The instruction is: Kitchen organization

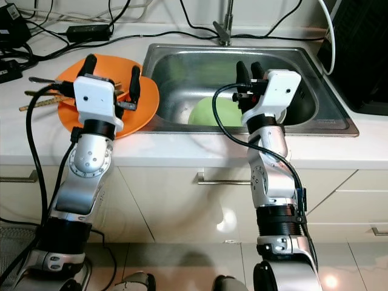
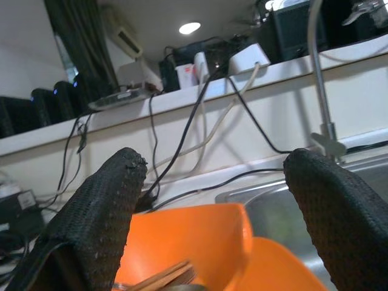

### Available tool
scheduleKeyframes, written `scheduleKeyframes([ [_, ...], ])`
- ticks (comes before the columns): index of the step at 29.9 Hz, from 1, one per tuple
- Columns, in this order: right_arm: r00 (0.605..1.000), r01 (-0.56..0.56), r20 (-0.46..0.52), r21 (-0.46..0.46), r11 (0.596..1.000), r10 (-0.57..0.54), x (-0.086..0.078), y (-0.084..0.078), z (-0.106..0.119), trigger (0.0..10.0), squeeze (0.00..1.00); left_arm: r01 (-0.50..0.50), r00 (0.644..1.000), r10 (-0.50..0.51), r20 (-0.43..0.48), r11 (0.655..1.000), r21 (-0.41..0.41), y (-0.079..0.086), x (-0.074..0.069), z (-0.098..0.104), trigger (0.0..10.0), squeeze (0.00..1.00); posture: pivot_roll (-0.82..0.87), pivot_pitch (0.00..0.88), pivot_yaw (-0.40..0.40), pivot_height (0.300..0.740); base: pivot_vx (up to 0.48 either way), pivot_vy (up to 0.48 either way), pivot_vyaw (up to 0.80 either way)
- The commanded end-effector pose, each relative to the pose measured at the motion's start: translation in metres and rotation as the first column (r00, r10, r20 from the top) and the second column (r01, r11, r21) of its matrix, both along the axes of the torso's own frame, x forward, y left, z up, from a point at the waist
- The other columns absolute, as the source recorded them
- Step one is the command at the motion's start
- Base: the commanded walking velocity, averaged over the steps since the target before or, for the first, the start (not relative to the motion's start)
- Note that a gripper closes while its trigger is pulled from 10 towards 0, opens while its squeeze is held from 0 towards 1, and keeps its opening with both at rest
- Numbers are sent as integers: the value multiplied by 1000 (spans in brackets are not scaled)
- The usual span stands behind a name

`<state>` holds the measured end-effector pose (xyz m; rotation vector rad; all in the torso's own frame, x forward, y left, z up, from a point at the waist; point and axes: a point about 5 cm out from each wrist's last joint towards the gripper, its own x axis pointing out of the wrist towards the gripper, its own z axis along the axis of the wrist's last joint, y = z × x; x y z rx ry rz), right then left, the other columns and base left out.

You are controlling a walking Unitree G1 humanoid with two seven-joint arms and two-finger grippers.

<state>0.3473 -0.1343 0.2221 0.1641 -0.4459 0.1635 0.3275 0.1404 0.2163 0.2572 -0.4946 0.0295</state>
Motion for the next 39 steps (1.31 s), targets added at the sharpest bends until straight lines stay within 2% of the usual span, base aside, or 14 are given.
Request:
scheduleKeyframes([
  [1,1000,1,3,-21,1000,-1,2,5,-1,10000,0,-28,1000,28,2,999,-34,9,0,-3,10000,0,88,20,25,740,0,0,0],
  [11,1000,-10,15,0,1000,10,4,14,-1,10000,0,-29,999,29,24,999,-28,14,-1,0,10000,0,101,0,56,740,0,0,0],
  [16,1000,-5,22,-5,1000,5,4,8,0,10000,0,6,999,-5,47,1000,-21,0,1,3,10000,0,97,0,36,740,0,0,0],
  [17,1000,10,15,-23,1000,-9,5,2,-3,10000,0,23,997,-22,68,1000,-17,-9,0,7,10000,0,103,9,0,740,0,0,0],
  [21,1000,27,0,-14,1000,-27,8,-4,-3,10000,0,34,993,-34,111,999,-4,-16,-3,20,10000,0,109,14,-23,740,0,0,0],
  [23,1000,9,8,-29,1000,-9,8,0,0,10000,0,-3,987,3,161,1000,-2,-10,-8,35,10000,0,115,25,-37,740,0,0,0],
  [25,1000,7,8,-31,999,-7,9,0,1,10000,0,-11,986,13,166,1000,-11,-8,-9,37,10000,0,115,25,-37,740,0,0,0],
  [28,1000,-1,-13,-31,1000,1,11,1,-3,10000,0,-20,987,21,157,1000,-10,4,-13,39,10000,0,139,34,-68,740,0,0,0],
  [31,1000,-28,-14,-42,999,28,13,7,-4,10000,0,-41,993,42,112,999,-9,24,-17,34,10000,0,146,38,-68,740,0,0,0],
  [33,1000,-29,-10,-30,999,29,14,8,-2,10000,0,-94,991,90,101,995,29,44,-21,36,10000,0,163,43,-63,740,0,0,0],
  [34,1000,-29,-10,-30,999,29,14,8,-2,10000,0,-94,991,90,101,995,29,44,-21,36,10000,0,163,43,-63,740,0,0,0],
  [35,1000,-26,-14,-25,999,26,14,8,-3,10000,0,-139,986,133,104,989,48,58,-23,38,10000,0,172,46,-58,740,0,0,0],
  [36,1000,-26,-14,-25,999,26,14,8,-3,10000,0,-139,986,133,104,989,48,58,-23,38,10000,0,172,46,-58,740,0,0,0],
  [39,999,-31,-20,-14,999,31,14,12,-6,10000,0,-222,973,217,79,973,57,83,-32,34,10000,0,186,51,-42,740,0,0,0],
])
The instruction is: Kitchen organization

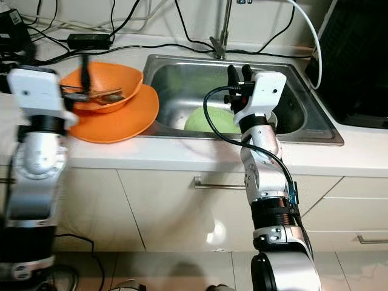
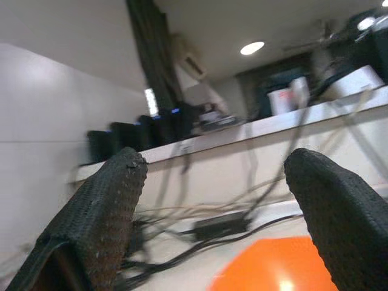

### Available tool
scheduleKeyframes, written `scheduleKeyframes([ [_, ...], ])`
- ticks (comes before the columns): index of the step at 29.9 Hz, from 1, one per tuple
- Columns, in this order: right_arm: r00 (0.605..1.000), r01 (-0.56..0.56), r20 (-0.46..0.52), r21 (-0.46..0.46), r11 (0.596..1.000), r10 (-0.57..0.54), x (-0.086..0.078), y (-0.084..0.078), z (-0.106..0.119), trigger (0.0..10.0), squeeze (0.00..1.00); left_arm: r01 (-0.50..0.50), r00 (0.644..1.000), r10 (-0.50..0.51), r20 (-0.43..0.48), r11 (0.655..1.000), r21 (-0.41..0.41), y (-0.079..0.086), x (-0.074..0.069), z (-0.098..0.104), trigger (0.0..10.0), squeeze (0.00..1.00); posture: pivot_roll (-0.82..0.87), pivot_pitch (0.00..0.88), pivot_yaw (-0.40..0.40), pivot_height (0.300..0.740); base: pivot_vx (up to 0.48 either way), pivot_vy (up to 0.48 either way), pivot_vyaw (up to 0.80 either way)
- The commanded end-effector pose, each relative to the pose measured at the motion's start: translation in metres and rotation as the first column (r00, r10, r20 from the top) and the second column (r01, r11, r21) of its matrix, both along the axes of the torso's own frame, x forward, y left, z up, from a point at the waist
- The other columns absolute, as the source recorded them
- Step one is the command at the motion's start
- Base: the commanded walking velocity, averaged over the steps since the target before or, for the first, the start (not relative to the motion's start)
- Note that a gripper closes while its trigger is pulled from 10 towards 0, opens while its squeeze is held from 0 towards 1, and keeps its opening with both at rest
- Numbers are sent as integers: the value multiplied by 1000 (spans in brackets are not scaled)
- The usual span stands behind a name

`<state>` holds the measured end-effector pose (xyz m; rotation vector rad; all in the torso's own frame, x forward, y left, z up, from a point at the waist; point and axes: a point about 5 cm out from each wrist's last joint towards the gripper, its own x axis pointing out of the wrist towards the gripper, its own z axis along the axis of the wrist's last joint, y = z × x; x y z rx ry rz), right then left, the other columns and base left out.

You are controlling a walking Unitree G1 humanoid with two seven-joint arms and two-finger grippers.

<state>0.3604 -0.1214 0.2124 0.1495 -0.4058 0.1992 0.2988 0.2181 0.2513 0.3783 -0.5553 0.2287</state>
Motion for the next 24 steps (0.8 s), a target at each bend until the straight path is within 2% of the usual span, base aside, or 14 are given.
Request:
scheduleKeyframes([
  [1,1000,3,16,16,1000,-3,1,-1,3,10000,0,-32,999,32,-19,999,-19,10,-6,-2,10000,0,193,52,-41,740,0,0,0],
  [6,1000,5,14,32,999,-5,3,-1,3,10000,0,-81,996,78,-48,995,-56,23,-16,-9,10000,0,206,61,-36,740,0,0,0],
  [10,1000,1,8,38,999,-1,4,1,0,10000,0,-108,990,93,-104,983,-148,32,-28,-27,10000,0,222,53,-25,740,0,0,0],
  [16,1000,14,9,58,998,-14,8,1,1,10000,0,-120,988,92,-123,963,-243,45,-29,-35,10000,0,223,31,-4,740,0,0,0],
  [24,999,34,16,76,997,-35,10,-2,1,10000,0,-112,986,71,-152,953,-280,48,-27,-45,10000,0,243,11,1,740,0,0,0],
])
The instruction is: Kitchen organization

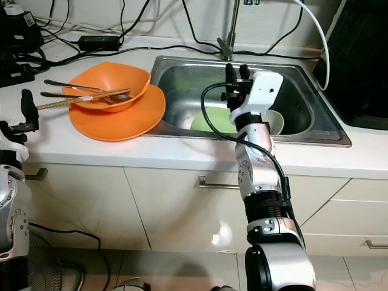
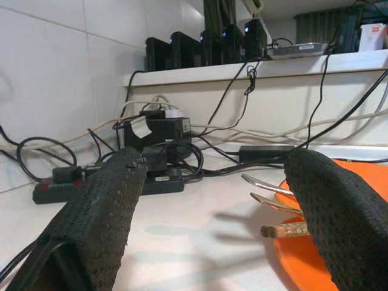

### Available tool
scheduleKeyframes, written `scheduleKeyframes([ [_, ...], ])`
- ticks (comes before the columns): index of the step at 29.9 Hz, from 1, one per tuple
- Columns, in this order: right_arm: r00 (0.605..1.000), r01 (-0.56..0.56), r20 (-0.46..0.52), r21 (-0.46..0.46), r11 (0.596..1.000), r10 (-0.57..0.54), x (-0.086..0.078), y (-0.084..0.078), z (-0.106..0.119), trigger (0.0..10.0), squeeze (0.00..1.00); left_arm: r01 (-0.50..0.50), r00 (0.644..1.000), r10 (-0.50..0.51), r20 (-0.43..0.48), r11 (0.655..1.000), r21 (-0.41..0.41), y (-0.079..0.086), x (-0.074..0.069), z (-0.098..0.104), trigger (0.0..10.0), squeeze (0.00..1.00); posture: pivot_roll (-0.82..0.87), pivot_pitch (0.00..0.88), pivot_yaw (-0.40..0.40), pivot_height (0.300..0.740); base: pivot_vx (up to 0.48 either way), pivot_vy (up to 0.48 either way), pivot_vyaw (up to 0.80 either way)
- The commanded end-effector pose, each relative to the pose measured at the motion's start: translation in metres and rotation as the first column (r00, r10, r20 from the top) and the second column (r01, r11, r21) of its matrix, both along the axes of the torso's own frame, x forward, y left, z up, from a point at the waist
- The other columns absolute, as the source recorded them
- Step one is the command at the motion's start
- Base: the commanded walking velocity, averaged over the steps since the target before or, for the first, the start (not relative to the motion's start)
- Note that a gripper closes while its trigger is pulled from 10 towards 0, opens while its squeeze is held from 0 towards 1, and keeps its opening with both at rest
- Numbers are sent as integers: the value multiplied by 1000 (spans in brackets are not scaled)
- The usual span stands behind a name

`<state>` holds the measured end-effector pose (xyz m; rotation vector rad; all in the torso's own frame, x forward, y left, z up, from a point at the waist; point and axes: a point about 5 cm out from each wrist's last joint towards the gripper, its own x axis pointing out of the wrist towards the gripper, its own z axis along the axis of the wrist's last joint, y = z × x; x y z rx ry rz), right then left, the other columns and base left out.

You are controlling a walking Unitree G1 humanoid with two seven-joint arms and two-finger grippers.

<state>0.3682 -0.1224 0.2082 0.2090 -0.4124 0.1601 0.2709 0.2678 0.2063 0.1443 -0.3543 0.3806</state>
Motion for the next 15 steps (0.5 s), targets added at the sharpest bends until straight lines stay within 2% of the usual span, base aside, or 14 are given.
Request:
scheduleKeyframes([
  [1,1000,7,17,11,1000,-8,3,0,5,10000,0,17,1000,-17,5,1000,-5,-2,1,0,10000,0,246,11,0,740,0,0,0],
  [9,1000,-10,21,11,1000,9,3,4,5,10000,0,10,1000,-10,1,1000,-12,2,-1,-3,10000,0,238,15,-3,740,0,0,0],
  [15,1000,-7,14,6,1000,7,3,2,2,10000,0,27,1000,-28,-9,999,-17,-7,0,-5,10000,0,235,23,-6,740,0,0,0],
])
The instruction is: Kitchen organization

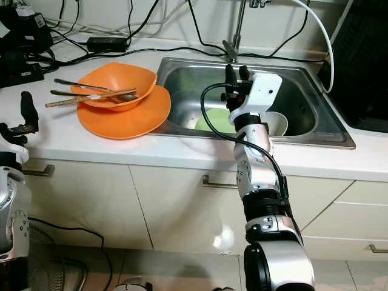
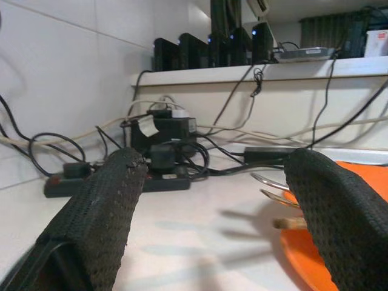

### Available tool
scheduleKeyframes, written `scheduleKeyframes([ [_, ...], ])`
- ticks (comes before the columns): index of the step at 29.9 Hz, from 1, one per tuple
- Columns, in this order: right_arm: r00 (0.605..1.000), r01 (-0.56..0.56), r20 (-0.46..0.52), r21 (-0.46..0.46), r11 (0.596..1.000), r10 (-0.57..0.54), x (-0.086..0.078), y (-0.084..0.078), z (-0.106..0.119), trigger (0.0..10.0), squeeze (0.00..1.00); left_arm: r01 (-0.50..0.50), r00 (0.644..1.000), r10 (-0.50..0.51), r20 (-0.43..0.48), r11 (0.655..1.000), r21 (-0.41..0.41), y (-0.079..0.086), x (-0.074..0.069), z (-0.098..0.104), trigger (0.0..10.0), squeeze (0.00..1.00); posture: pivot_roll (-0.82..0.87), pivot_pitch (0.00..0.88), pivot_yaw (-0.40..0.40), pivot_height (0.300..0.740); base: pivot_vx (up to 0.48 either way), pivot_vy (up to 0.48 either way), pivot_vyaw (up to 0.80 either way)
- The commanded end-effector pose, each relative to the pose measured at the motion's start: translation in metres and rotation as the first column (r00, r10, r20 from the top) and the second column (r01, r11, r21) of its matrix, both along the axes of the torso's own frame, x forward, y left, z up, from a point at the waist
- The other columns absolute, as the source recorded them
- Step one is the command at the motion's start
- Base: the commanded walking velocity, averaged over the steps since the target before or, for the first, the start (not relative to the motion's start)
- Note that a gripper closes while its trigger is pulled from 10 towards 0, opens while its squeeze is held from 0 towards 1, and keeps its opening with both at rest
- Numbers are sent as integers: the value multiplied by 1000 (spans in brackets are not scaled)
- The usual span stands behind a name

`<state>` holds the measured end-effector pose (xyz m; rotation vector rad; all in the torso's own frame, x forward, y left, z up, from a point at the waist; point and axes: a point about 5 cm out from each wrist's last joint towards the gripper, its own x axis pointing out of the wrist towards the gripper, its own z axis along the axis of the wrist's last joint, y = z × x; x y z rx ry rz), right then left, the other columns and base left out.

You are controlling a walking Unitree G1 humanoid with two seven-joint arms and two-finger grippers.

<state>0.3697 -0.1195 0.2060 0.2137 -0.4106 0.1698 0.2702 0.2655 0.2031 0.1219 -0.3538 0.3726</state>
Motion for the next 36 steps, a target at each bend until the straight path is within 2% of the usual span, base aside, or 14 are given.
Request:
scheduleKeyframes([
  [1,1000,2,16,3,1000,-2,2,-1,4,10000,0,19,1000,-19,-11,1000,4,-5,1,-2,10000,0,233,26,-6,740,0,0,0],
  [25,1000,-4,13,1,1000,4,2,-1,4,10000,0,24,1000,-24,-9,1000,-8,-9,4,0,10000,0,227,29,-6,740,0,0,0],
  [36,1000,-10,10,3,1000,10,0,1,2,10000,0,21,1000,-21,-15,1000,1,-10,4,0,10000,0,228,33,-5,740,432,0,0],
])
